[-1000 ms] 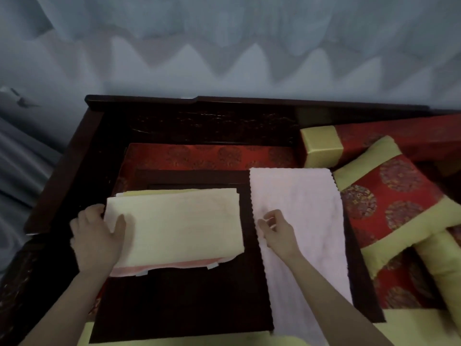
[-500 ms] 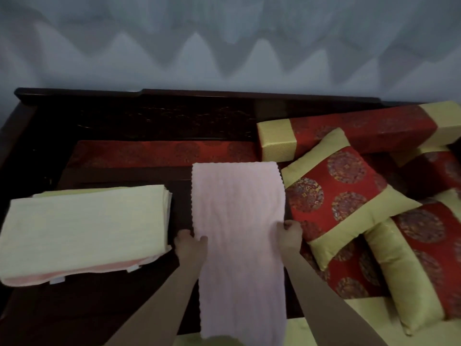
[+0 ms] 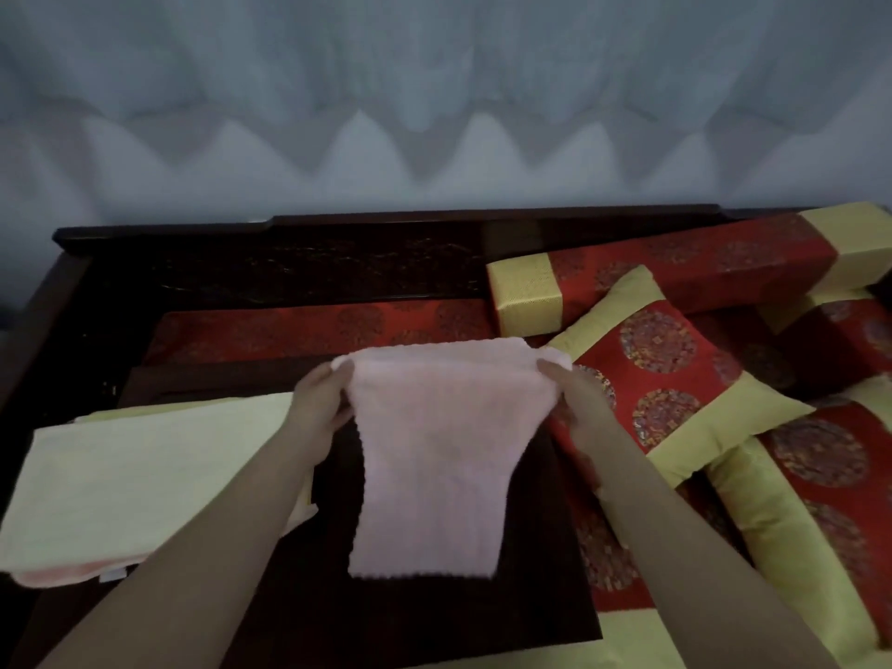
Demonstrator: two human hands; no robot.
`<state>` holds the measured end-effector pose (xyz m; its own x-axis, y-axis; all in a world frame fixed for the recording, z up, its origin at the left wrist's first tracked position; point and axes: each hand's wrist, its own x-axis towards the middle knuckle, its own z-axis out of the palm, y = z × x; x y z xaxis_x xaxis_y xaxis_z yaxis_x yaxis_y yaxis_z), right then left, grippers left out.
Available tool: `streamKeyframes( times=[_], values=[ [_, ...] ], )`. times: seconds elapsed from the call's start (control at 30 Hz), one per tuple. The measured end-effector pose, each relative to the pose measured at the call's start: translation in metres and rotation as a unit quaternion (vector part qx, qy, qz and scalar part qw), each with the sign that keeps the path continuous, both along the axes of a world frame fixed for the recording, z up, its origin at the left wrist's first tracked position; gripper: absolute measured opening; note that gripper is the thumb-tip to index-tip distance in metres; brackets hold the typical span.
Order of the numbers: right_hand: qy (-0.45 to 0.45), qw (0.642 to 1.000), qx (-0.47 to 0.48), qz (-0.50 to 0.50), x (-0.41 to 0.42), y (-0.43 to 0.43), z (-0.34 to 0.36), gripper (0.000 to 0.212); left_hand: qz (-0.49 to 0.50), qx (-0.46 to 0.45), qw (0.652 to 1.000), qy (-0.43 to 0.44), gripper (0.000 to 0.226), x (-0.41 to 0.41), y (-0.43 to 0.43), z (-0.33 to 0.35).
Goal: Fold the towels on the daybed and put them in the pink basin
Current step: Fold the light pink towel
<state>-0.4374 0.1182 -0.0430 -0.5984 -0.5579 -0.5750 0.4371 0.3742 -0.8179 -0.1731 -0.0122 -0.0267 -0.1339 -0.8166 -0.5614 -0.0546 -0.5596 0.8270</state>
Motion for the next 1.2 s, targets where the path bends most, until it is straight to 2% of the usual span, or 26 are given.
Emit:
streamKeyframes(
  times=[0.07, 0.17, 0.33, 0.43, 0.53, 0.63, 0.7, 0.8, 0.9, 0.97, 1.0, 1.13, 1.2],
  values=[
    [0.068, 0.996, -0.063, 0.001, -0.012, -0.003, 0.037, 0.025, -0.001, -0.049, 0.998, 0.043, 0.009, 0.005, -0.015, 0.038],
    [0.151, 0.98, -0.131, 0.0, -0.022, -0.009, 0.091, 0.016, -0.021, -0.107, 0.99, 0.093, 0.009, 0.013, -0.03, 0.085],
    [0.236, 0.954, -0.182, 0.026, -0.021, 0.004, 0.145, 0.019, -0.05, -0.158, 0.978, 0.126, 0.011, 0.027, -0.023, 0.128],
    [0.263, 0.949, -0.159, 0.064, -0.006, 0.034, 0.143, 0.007, -0.07, -0.139, 0.983, 0.101, 0.013, 0.041, -0.007, 0.115],
    [0.292, 0.943, -0.104, 0.117, 0.011, 0.075, 0.106, 0.007, -0.104, -0.099, 0.989, 0.039, 0.014, 0.06, 0.018, 0.075],
    [0.284, 0.944, 0.002, 0.166, 0.03, 0.124, 0.044, 0.038, -0.188, -0.04, 0.98, -0.053, 0.016, 0.083, 0.051, 0.024],
    [0.264, 0.941, 0.086, 0.195, 0.041, 0.158, -0.002, 0.055, -0.303, -0.038, 0.941, -0.148, 0.017, 0.1, 0.073, -0.013],
    [0.247, 0.912, 0.193, 0.265, 0.053, 0.197, -0.059, 0.044, -0.476, -0.056, 0.831, -0.281, 0.032, 0.118, 0.093, -0.052],
    [0.239, 0.878, 0.24, 0.337, 0.056, 0.203, -0.082, 0.045, -0.571, -0.061, 0.756, -0.314, 0.004, 0.109, 0.092, -0.069],
    [0.26, 0.859, 0.27, 0.349, 0.05, 0.187, -0.075, 0.046, -0.593, -0.106, 0.714, -0.356, 0.005, 0.09, 0.079, -0.069],
    [0.282, 0.862, 0.269, 0.325, 0.043, 0.174, -0.07, 0.041, -0.578, -0.136, 0.717, -0.364, 0.005, 0.077, 0.069, -0.068],
    [0.407, 0.866, 0.185, 0.222, 0.008, 0.091, -0.054, 0.024, -0.458, -0.266, 0.784, -0.325, 0.013, 0.011, 0.006, -0.07],
    [0.428, 0.865, 0.159, 0.206, -0.009, 0.044, -0.056, 0.011, -0.414, -0.323, 0.784, -0.331, 0.025, -0.019, -0.027, -0.075]
  ],
)
